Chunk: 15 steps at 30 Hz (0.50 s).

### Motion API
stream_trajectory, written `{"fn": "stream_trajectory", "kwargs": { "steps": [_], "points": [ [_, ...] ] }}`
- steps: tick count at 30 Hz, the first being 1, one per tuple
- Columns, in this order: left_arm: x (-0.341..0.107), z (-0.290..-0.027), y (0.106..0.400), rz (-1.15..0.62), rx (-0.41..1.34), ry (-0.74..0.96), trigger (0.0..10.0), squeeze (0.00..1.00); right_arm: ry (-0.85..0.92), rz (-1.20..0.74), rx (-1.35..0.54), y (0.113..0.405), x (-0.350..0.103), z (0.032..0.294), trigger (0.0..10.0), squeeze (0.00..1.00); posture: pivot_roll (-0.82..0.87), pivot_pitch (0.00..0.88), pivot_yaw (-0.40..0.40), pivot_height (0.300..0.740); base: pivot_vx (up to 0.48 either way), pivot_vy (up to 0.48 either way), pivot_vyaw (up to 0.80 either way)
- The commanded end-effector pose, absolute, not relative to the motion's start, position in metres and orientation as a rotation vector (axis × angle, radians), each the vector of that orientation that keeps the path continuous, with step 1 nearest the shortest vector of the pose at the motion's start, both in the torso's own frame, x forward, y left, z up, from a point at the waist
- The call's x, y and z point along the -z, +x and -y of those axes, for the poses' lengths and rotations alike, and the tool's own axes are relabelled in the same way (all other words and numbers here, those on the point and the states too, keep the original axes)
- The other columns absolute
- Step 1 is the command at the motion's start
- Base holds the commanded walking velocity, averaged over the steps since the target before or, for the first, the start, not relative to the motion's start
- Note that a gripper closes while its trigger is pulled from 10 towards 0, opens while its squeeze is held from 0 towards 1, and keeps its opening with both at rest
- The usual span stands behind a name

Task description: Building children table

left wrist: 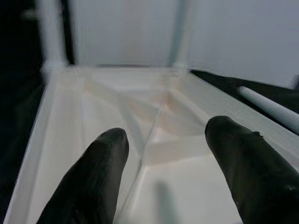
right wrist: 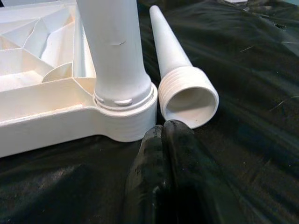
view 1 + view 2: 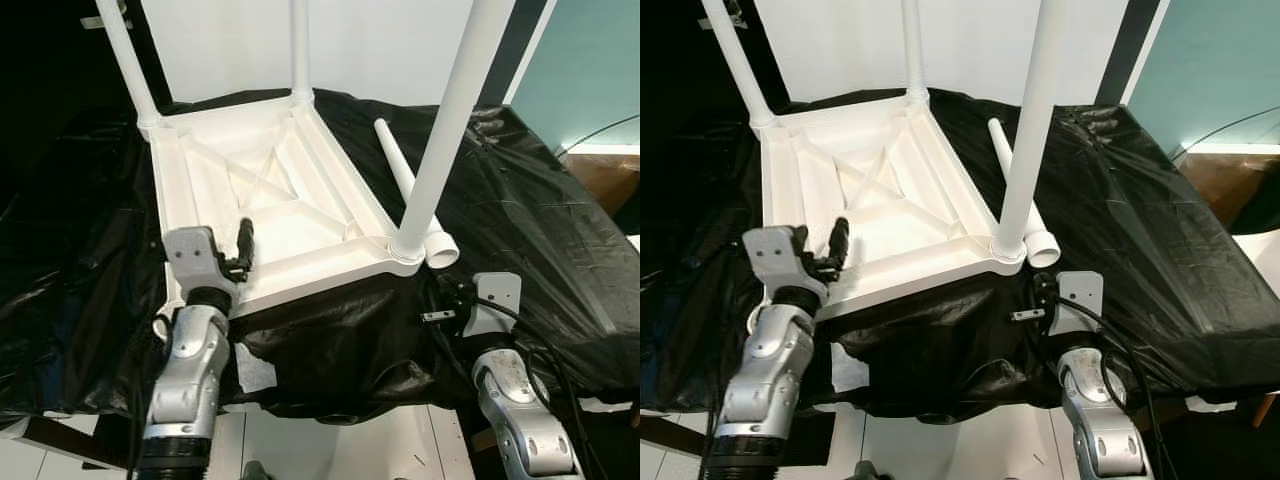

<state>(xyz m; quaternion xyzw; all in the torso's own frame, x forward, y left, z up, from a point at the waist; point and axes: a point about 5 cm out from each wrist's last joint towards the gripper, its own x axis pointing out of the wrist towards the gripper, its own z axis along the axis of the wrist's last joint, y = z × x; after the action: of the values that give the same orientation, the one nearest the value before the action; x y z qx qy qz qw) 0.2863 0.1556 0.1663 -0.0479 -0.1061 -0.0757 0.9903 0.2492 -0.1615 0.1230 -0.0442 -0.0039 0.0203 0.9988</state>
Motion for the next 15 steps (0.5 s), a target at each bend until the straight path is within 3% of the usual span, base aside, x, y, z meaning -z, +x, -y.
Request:
{"fn": "stream_trajectory", "kwargs": {
  "steps": [1,3,6,8,12,15],
  "points": [
    [-0.164,-0.14,0.28,0.207,0.419,-0.067,10.0,0.0,-0.097,0.002,-0.034,0.25,-0.123,0.164,10.0,0.0,-0.03,0.051,-0.032,0.74,0.0,0.0,0.0],
    [-0.163,-0.138,0.279,0.201,0.468,-0.036,10.0,0.0,-0.096,0.002,-0.033,0.251,-0.122,0.163,10.0,0.0,-0.03,0.05,-0.031,0.74,0.0,0.0,0.0],
    [-0.145,-0.133,0.272,0.06,0.748,0.085,10.0,0.0,-0.087,0.001,-0.031,0.255,-0.122,0.161,10.0,0.0,-0.02,0.047,-0.029,0.74,0.0,0.0,0.0],
    [-0.145,-0.133,0.272,0.06,0.748,0.085,10.0,0.0,-0.087,0.001,-0.031,0.255,-0.122,0.161,10.0,0.0,-0.02,0.047,-0.029,0.74,0.0,0.0,0.0],
    [-0.139,-0.143,0.262,-0.102,1.022,0.163,10.0,0.0,-0.077,0.009,-0.019,0.26,-0.124,0.161,10.0,0.0,-0.02,0.037,-0.015,0.74,0.0,0.0,0.0],
    [-0.138,-0.151,0.262,-0.164,1.085,0.225,10.0,0.0,-0.071,0.016,-0.011,0.262,-0.125,0.16,10.0,0.0,-0.02,0.031,-0.008,0.74,0.0,0.0,0.0]
  ]
}}
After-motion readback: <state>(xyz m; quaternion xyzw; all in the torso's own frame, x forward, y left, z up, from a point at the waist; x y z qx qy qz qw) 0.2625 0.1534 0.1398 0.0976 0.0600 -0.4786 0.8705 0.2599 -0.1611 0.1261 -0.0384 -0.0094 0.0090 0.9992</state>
